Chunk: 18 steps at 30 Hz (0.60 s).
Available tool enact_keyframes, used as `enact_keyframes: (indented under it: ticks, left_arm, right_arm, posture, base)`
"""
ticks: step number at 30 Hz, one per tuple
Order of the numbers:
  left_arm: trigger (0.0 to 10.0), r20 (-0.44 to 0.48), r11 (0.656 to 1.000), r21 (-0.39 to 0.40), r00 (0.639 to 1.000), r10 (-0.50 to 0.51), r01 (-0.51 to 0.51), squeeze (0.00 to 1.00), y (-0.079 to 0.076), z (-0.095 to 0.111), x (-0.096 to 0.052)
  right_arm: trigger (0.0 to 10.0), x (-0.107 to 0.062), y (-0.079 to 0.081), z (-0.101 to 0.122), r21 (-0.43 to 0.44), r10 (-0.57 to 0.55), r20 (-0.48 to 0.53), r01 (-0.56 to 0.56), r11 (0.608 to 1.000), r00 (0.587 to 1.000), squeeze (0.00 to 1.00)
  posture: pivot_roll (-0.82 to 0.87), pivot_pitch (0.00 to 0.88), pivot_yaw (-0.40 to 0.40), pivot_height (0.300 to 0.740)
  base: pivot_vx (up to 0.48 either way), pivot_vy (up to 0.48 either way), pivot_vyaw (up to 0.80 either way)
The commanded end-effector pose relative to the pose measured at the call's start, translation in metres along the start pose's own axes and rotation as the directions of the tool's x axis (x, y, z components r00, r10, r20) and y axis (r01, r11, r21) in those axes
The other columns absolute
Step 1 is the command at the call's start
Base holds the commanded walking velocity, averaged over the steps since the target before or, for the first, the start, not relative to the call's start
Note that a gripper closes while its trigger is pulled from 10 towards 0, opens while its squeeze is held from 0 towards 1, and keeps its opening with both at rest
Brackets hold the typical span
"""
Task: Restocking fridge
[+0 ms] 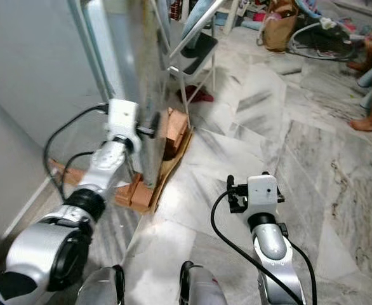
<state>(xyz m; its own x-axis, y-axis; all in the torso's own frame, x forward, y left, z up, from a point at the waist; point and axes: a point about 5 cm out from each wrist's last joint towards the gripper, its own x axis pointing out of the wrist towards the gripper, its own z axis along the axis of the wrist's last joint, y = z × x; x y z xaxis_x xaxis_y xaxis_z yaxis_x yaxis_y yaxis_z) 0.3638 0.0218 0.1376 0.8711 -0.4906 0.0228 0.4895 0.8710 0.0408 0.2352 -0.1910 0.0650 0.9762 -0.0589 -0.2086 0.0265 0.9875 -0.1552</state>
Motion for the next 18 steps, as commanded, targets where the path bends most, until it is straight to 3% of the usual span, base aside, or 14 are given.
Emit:
enact_keyframes:
  ticks: [1,2,4,6,9,12,15,18]
  left_arm:
    - [10.0,0.157,0.930,0.118,0.918,-0.363,0.348,0.00,-0.085,0.046,0.015]
    - [10.0,0.157,0.930,0.118,0.918,-0.363,0.348,0.00,-0.085,0.046,0.015]
    - [10.0,0.213,0.888,0.116,0.862,-0.460,0.445,0.00,-0.119,0.060,0.012]
    - [10.0,0.219,0.894,0.130,0.867,-0.448,0.430,0.00,-0.117,0.062,0.014]
    - [10.0,0.193,0.925,0.141,0.906,-0.376,0.354,0.00,-0.092,0.057,0.018]
    - [10.0,0.172,0.961,0.137,0.949,-0.263,0.242,0.00,-0.055,0.052,0.019]
    - [10.0,0.155,0.981,0.133,0.975,-0.159,0.139,0.00,-0.016,0.042,0.012]
    - [10.0,0.152,0.989,0.122,0.983,-0.105,0.087,0.00,0.007,0.031,0.000]
  right_arm:
    - [10.0,0.000,-0.003,-0.008,0.012,-0.025,-0.046,0.025,1.000,0.999,0.00]
    - [10.0,0.000,-0.003,-0.008,0.012,-0.025,-0.046,0.025,1.000,0.999,0.00]
    - [10.0,0.002,0.005,-0.005,0.025,-0.003,-0.037,0.004,1.000,0.999,0.00]
    - [10.0,0.003,0.008,-0.003,0.026,0.005,-0.030,-0.004,1.000,1.000,0.00]
    - [10.0,0.003,0.011,-0.004,0.029,0.014,-0.027,-0.014,0.999,1.000,0.00]
    - [10.0,0.003,0.014,-0.005,0.036,0.027,-0.031,-0.026,0.999,0.999,0.00]
    - [10.0,0.005,0.018,-0.004,0.042,0.040,-0.023,-0.039,0.998,0.999,0.00]
    - [10.0,0.008,0.020,-0.002,0.055,0.045,-0.018,-0.044,0.997,0.999,0.00]
  posture:
    - [-0.05,0.163,-0.062,0.740]
    - [-0.05,0.163,-0.062,0.740]
    - [-0.06,0.157,-0.054,0.740]
    - [-0.06,0.158,-0.052,0.740]
    - [-0.05,0.155,-0.046,0.740]
    - [-0.04,0.151,-0.040,0.740]
    - [-0.03,0.144,-0.038,0.740]
    - [-0.02,0.142,-0.038,0.740]
  base:
    - [0.000,0.000,0.00]
    - [0.000,0.000,0.00]
    - [0.000,0.000,0.00]
    - [0.000,0.000,0.00]
    - [0.000,0.000,0.00]
    - [0.000,0.000,0.00]
    - [0.000,0.000,0.00]
    - [0.000,0.000,0.00]
